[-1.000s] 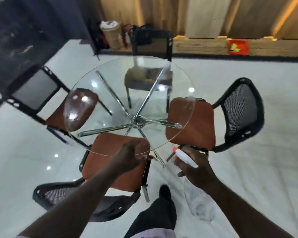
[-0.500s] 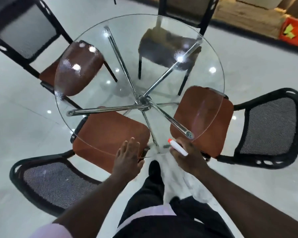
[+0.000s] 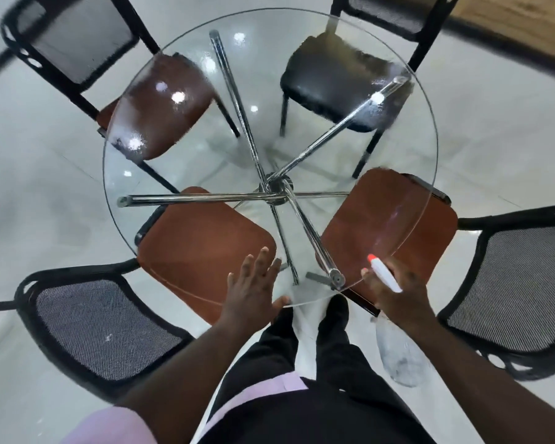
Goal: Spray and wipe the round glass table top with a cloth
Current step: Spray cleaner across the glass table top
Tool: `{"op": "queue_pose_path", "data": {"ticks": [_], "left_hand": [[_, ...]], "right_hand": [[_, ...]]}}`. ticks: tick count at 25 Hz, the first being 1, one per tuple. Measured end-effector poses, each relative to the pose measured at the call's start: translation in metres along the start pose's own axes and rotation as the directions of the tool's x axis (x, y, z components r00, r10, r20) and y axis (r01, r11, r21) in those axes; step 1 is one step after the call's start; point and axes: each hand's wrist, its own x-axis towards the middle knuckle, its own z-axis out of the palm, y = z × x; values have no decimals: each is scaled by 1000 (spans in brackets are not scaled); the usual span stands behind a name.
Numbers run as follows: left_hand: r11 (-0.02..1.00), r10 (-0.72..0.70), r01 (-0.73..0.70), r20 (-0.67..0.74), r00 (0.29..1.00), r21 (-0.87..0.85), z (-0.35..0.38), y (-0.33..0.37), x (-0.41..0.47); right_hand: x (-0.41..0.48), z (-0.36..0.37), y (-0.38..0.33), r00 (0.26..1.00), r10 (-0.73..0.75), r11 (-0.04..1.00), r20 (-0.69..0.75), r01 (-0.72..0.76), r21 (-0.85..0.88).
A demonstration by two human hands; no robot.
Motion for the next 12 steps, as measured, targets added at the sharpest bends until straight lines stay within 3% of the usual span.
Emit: {"op": "queue_pose_path", "data": {"ticks": [6, 12], "left_hand": [[997, -77, 77, 24, 997, -16, -10, 40, 16], [997, -60, 62, 41, 997, -38, -27, 29, 24]], "right_hand": [[56, -52, 9, 999, -36, 997, -6, 37, 74], [79, -71, -40, 984, -130, 989, 119, 137, -53]]}}
